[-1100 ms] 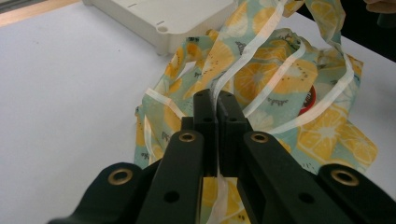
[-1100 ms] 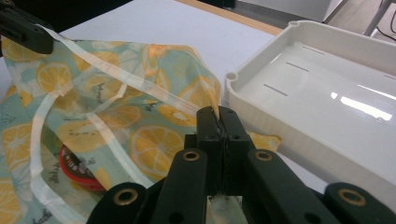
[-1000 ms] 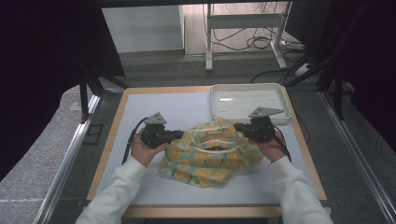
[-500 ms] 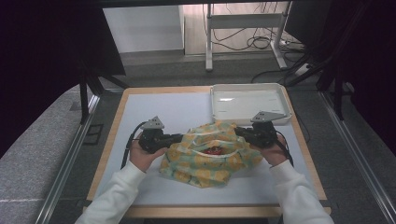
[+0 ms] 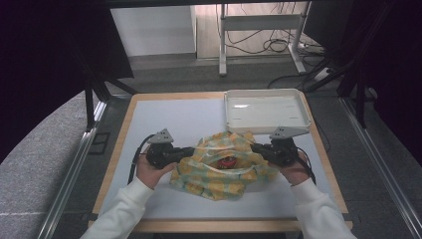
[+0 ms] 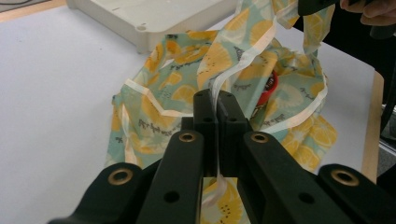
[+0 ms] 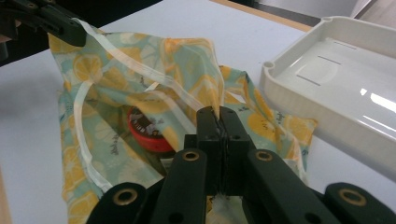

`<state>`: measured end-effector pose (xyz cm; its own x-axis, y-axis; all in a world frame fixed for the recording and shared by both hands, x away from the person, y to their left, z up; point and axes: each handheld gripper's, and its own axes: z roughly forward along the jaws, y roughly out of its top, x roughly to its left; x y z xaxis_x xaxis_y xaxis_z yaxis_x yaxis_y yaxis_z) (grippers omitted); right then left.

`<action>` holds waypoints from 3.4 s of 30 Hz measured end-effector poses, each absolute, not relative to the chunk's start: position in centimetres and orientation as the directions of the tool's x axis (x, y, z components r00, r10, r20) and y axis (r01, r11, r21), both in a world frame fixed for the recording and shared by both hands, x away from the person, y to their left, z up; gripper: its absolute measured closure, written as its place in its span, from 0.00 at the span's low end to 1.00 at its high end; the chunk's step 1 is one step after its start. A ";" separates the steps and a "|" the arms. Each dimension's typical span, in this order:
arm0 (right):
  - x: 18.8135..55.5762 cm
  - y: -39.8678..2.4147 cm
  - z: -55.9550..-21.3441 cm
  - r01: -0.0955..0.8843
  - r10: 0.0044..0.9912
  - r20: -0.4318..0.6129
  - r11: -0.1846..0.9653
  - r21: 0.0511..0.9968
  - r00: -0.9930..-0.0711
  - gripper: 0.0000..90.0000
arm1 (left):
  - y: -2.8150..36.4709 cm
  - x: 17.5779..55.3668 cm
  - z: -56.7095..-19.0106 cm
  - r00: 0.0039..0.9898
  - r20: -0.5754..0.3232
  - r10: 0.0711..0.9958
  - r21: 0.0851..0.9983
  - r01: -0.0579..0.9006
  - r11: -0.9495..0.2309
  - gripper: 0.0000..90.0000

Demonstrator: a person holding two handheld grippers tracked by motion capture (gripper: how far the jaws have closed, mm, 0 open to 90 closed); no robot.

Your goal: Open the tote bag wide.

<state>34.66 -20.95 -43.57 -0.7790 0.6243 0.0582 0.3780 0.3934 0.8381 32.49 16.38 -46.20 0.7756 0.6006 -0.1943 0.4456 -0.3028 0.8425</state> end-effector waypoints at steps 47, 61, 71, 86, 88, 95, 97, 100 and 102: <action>30.4 -22.3 -49.5 0.478 0.553 0.158 0.502 0.721 -0.818 0.97 | 15.7 29.0 -50.8 0.796 -0.214 0.566 0.758 0.501 -0.418 0.99; 30.7 -22.0 -51.0 0.492 0.560 0.129 0.566 0.661 -0.818 0.97 | 15.0 29.3 -52.8 0.791 -0.217 0.572 0.704 0.533 -0.470 0.98; 30.3 -22.1 -50.3 0.451 0.560 0.087 0.556 0.698 -0.824 0.72 | 15.0 28.8 -52.3 0.779 -0.180 0.600 0.740 0.509 -0.440 0.71; 29.4 -23.4 -48.0 0.396 0.606 0.062 0.436 0.808 -0.793 0.38 | 15.8 26.7 -49.5 0.777 -0.141 0.614 0.817 0.441 -0.372 0.26; 29.6 -23.5 -47.8 0.396 0.611 0.062 0.429 0.812 -0.789 0.38 | 16.4 26.9 -49.0 0.769 -0.156 0.620 0.823 0.448 -0.349 0.26; 30.2 -23.7 -47.6 0.406 0.630 0.070 0.409 0.817 -0.774 0.38 | 17.7 27.8 -47.9 0.730 -0.192 0.656 0.838 0.470 -0.278 0.27; 30.4 -23.4 -47.4 0.406 0.632 0.069 0.407 0.819 -0.772 0.38 | 17.8 28.2 -47.7 0.725 -0.193 0.662 0.836 0.475 -0.277 0.27; 30.7 -23.2 -47.0 0.402 0.634 0.062 0.408 0.820 -0.771 0.38 | 17.9 28.6 -47.4 0.719 -0.197 0.666 0.837 0.477 -0.267 0.27; 30.9 -23.0 -46.8 0.403 0.637 0.063 0.405 0.821 -0.768 0.38 | 17.9 29.0 -47.2 0.717 -0.209 0.665 0.840 0.479 -0.253 0.28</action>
<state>30.85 -23.01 -46.76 -0.7683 0.6369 0.0635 0.4032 0.4045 0.8209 28.97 17.93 -47.21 0.7172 0.6649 -0.2087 0.4792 -0.2532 0.8404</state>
